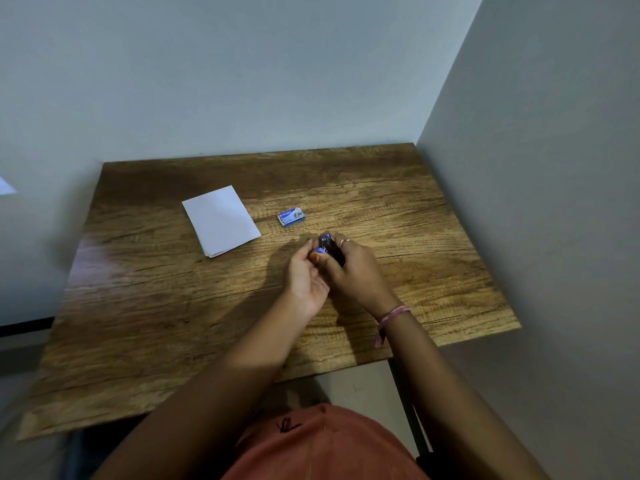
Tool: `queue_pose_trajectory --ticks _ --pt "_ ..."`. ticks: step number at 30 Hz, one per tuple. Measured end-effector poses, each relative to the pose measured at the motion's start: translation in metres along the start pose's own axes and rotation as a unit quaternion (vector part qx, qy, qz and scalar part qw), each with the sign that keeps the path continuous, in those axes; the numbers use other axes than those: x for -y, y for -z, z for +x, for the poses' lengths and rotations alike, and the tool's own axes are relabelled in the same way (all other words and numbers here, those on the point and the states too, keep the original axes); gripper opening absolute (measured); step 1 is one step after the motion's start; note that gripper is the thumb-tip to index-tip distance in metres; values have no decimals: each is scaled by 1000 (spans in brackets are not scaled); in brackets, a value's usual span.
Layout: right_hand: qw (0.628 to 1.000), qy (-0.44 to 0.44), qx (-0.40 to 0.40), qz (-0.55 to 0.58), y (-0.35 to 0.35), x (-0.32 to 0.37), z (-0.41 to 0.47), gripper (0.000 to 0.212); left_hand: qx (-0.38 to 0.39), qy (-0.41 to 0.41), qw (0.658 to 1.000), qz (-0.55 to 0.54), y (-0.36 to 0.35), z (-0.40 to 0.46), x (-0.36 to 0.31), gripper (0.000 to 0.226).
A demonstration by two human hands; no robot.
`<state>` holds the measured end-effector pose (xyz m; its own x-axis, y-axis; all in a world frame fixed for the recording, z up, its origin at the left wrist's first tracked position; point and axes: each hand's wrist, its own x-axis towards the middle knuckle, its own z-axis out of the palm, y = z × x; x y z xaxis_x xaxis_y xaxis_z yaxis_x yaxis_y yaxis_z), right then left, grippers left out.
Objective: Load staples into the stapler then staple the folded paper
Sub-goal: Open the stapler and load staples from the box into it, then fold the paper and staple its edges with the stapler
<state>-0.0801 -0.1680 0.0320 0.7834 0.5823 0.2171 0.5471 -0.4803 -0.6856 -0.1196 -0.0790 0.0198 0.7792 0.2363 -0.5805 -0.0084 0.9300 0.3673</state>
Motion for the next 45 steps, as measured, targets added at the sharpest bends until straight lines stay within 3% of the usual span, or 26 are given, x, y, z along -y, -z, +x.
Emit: queue_pose_trajectory --ticks 9,15,21,26,30,32,38,45 --pt "1000 6 -17 -11 -5 -2 0 33 -14 4 1000 2 3 0 -4 25" --pt "997 0 59 45 -5 -2 3 23 -21 6 1000 1 9 2 -8 23" --pt "991 -23 106 79 -8 -2 6 31 -22 9 1000 -8 13 3 -17 23" --pt "977 -70 118 166 -8 -5 14 30 -23 -2 1000 21 18 10 -25 23" --pt "951 -141 73 266 -8 -12 28 13 -10 -6 997 78 27 13 -35 30" --pt "952 -172 31 250 -9 -20 37 13 -14 -21 993 116 31 14 -42 29" --pt "967 -236 -24 90 -19 -39 70 43 -46 -67 972 222 40 20 -64 21" --pt "976 -212 -18 -41 -34 -46 105 26 -40 -76 961 262 40 34 -82 18"
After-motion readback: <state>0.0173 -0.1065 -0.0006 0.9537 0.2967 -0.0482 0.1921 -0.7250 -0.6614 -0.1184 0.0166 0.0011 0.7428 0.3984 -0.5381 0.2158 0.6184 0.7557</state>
